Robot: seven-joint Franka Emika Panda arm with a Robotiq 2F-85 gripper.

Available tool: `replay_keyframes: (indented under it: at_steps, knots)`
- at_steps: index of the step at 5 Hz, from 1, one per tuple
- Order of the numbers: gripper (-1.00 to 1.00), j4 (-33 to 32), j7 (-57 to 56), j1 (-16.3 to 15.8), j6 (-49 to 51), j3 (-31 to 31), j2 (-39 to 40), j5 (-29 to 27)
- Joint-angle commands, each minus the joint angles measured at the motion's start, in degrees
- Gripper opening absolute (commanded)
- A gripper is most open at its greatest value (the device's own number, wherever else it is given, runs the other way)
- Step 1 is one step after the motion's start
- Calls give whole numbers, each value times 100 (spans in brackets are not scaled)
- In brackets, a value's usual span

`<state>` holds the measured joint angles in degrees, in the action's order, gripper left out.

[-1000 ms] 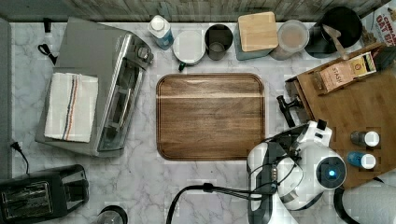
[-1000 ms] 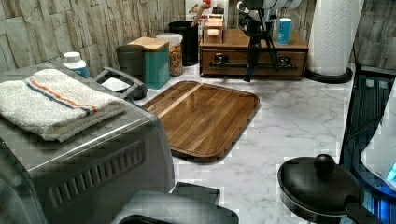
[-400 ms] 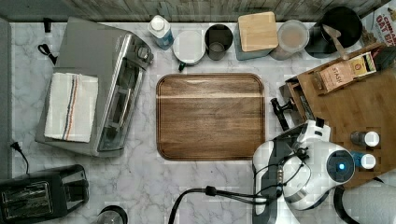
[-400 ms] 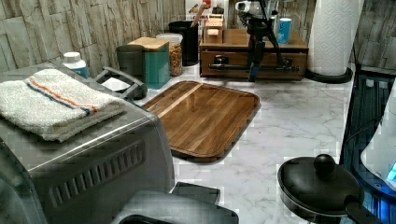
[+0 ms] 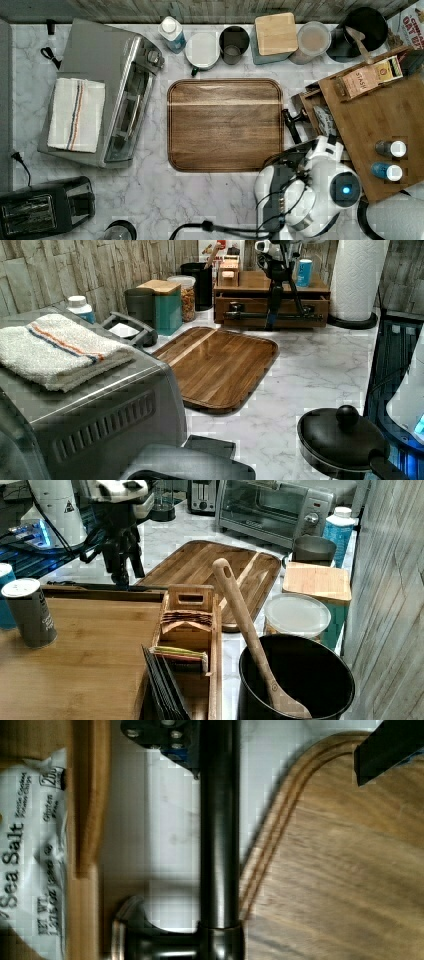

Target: Open the drawer.

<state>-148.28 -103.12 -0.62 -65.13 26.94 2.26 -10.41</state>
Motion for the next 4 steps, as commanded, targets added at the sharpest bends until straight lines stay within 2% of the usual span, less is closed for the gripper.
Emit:
replay_keyframes:
  at_steps: [1, 2, 4]
  knots:
    - [100, -1414, 977, -762, 590, -595, -1118, 162]
    - [100, -1512, 1250, -1015, 987, -672, -1298, -30]
    - [100, -1963, 2100, -1394, 969, -1139, -1746, -288]
